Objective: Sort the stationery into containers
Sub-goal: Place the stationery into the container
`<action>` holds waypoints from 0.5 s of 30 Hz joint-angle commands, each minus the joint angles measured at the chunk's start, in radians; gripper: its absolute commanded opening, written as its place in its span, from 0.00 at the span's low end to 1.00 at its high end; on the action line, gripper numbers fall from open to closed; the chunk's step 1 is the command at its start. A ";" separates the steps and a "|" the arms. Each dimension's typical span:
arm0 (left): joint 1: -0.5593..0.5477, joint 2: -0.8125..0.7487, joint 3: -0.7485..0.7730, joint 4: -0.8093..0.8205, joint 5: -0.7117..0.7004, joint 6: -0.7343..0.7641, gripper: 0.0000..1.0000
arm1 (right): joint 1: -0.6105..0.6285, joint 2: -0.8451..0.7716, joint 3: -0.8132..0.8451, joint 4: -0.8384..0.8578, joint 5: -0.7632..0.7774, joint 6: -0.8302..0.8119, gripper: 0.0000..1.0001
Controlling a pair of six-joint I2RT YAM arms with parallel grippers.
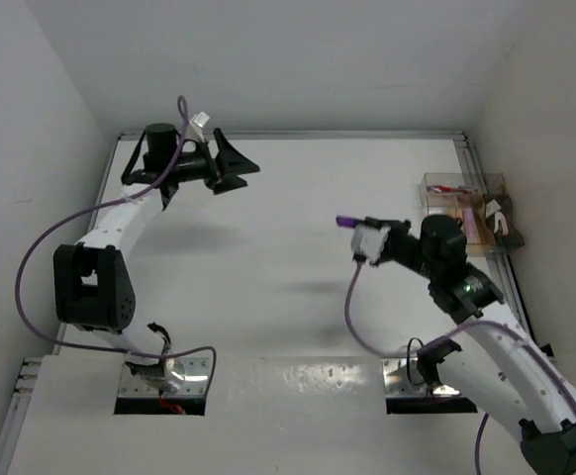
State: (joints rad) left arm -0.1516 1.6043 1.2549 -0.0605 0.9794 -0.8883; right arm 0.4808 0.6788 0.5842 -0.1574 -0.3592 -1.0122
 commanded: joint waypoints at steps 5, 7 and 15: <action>0.060 -0.020 0.046 -0.117 -0.068 0.231 1.00 | -0.442 0.401 0.515 -0.407 0.151 0.855 0.00; 0.052 0.003 0.128 -0.244 -0.134 0.319 1.00 | -0.562 0.534 0.628 -0.480 0.128 0.897 0.00; 0.014 0.028 0.252 -0.438 -0.369 0.595 1.00 | -0.714 0.768 0.737 -0.645 0.108 0.942 0.00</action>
State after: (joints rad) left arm -0.1226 1.6493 1.4738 -0.4282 0.7033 -0.4156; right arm -0.2195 1.4425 1.3178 -0.7124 -0.2287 -0.1463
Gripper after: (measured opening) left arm 0.997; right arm 0.228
